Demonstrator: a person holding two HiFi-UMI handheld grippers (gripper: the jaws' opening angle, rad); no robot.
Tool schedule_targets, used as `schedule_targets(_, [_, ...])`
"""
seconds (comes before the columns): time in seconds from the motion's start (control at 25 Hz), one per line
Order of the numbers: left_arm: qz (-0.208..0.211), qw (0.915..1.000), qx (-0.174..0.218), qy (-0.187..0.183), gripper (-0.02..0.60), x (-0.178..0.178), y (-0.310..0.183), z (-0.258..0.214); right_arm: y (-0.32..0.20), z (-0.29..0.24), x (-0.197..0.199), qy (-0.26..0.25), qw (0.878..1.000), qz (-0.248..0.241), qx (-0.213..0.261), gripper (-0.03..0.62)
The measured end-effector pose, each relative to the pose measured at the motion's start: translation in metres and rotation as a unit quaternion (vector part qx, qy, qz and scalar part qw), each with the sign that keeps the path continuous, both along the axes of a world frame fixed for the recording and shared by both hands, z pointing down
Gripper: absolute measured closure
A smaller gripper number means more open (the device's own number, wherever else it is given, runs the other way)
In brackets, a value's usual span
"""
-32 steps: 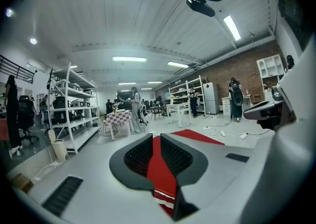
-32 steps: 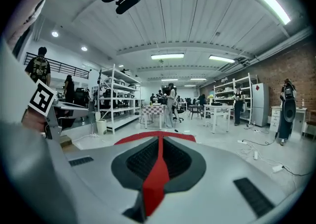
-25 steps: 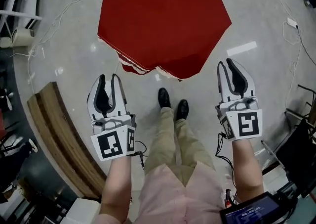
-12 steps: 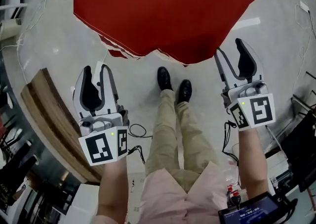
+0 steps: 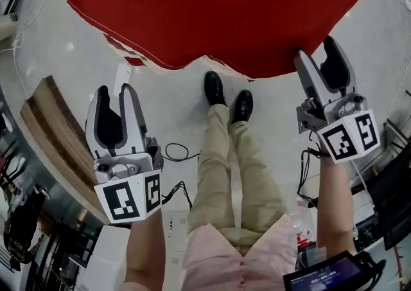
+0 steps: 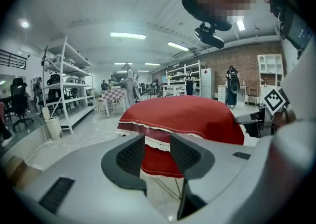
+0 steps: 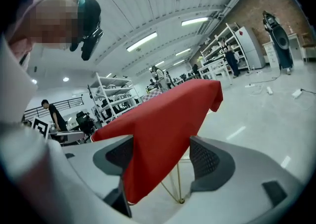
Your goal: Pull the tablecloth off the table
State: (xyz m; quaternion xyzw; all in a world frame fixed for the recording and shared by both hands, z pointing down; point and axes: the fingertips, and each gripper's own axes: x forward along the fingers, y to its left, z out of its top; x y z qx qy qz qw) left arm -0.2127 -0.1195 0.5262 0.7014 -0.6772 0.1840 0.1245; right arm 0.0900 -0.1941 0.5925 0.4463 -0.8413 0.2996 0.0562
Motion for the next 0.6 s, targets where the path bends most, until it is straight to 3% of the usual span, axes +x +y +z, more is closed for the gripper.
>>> schedule_targets(0.44, [-0.005,0.9998,-0.005,0.017,0.428,-0.006,0.014,0.019,0.007,0.027,-0.029,-0.053,0.996,-0.043,-0.058,0.249])
schedule_targets(0.48, [-0.006,0.9998,-0.005,0.020,0.426,-0.008,0.016,0.018,0.007,0.024,-0.030,-0.051,0.996,-0.041,-0.055,0.265])
schedule_targets(0.6, [-0.009,0.9996,-0.005,0.026,0.428,-0.006,0.019,0.011,0.007,0.007,-0.029,-0.037,0.998,-0.039,-0.042,0.430])
